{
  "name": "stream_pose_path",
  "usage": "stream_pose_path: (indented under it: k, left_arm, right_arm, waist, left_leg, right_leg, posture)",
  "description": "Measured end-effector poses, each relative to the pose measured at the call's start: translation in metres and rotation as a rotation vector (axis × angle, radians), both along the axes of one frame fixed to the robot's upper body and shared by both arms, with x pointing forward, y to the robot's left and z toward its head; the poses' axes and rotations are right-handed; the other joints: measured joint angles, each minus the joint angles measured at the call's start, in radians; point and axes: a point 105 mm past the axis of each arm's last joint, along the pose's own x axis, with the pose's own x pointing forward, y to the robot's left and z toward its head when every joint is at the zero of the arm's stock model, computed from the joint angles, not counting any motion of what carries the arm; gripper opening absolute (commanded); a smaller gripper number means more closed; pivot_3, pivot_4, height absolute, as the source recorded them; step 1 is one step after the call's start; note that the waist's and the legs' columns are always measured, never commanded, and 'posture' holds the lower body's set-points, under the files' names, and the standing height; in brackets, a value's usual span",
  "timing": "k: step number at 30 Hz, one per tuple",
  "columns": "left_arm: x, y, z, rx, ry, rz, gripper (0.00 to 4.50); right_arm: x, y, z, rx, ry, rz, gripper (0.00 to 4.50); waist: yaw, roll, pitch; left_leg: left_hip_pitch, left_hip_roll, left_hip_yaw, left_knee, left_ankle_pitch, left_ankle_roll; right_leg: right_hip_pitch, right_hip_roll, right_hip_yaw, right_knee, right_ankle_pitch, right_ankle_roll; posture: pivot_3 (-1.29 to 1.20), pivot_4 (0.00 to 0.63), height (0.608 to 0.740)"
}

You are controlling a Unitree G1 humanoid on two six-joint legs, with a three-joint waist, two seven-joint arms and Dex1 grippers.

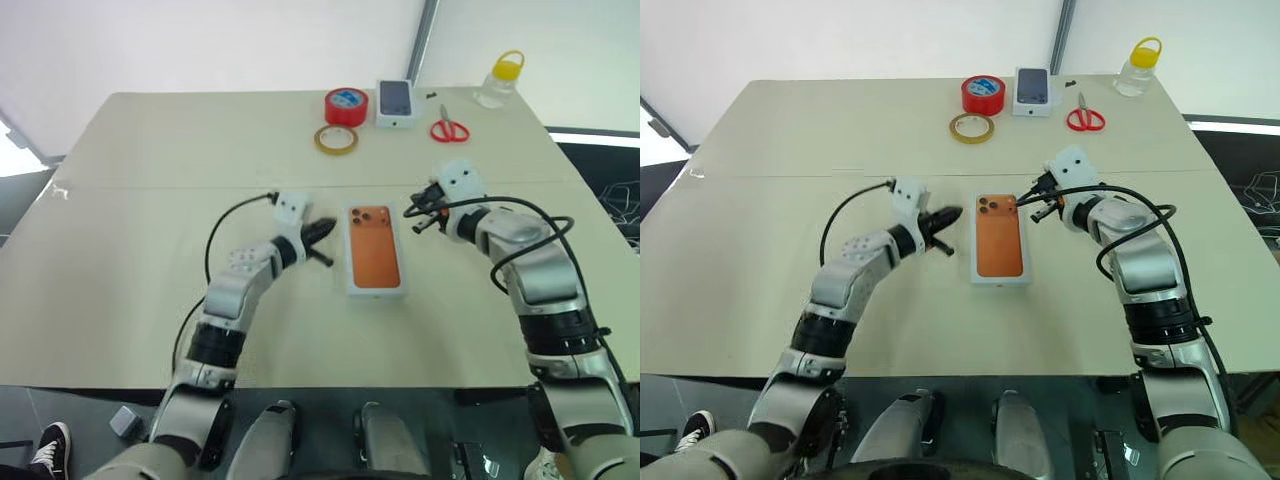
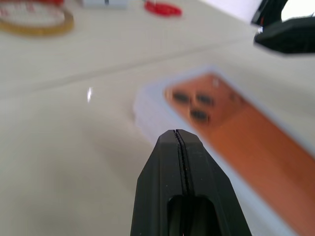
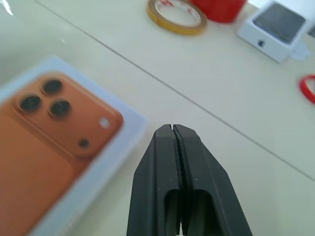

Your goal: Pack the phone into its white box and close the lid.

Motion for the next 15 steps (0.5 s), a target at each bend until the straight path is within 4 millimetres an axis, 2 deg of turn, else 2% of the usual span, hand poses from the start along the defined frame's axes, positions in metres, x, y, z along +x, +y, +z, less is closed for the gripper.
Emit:
stream_pose_path:
  k: [2, 6, 9, 12, 15]
  left_arm:
    - [0.002, -0.009, -0.002, 0.013, -0.011, -0.021, 0.0]
    - [0.005, -0.015, -0.035, 0.111, 0.042, -0.02, 0.0]
    - [0.011, -0.017, -0.035, 0.246, -0.037, -0.024, 0.0]
    - [0.009, -0.019, -0.037, 0.279, -0.059, -0.036, 0.0]
    - [0.004, -0.016, -0.039, 0.274, -0.057, -0.048, 0.0]
  right_arm:
    - [0.001, 0.011, -0.009, 0.014, 0.021, 0.024, 0.05]
    - [0.003, 0.027, -0.03, -0.005, 0.077, 0.059, 0.05]
    - [0.004, 0.031, -0.043, -0.074, 0.088, 0.056, 0.05]
    - [0.002, 0.032, -0.047, -0.114, 0.086, 0.062, 0.05]
    - [-0.009, 0.033, -0.051, -0.134, 0.095, 0.102, 0.05]
  waist:
    - [0.0, 0.0, 0.0]
    - [-0.004, 0.0, 0.0]
    - [-0.003, 0.001, -0.002]
    - [-0.003, 0.0, -0.004]
    - [-0.003, 0.0, -0.006]
  left_leg:
    - [0.0, 0.0, 0.0, 0.0, 0.0, 0.0]
    - [0.0, 0.0, 0.0, 0.0, 0.0, 0.0]
    - [0.001, 0.0, 0.0, 0.001, 0.0, 0.0]
    - [0.003, 0.0, 0.0, 0.0, 0.0, 0.0]
    - [0.003, 0.0, 0.0, 0.0, 0.0, 0.0]
  right_leg:
    - [0.0, 0.0, 0.0, 0.0, 0.0, 0.0]
    - [-0.001, 0.0, 0.0, 0.001, 0.0, 0.0]
    - [0.001, 0.0, 0.0, 0.001, 0.0, 0.0]
    - [0.002, 0.0, 0.0, 0.001, 0.0, 0.0]
    - [0.002, 0.0, 0.0, 0.0, 0.0, 0.0]
  posture:
    - [0.0, 0.15, 0.74]
    - [0.0, 0.15, 0.74]
    - [0.0, 0.15, 0.74]
    - [0.0, 0.15, 0.74]
    - [0.0, 0.15, 0.74]
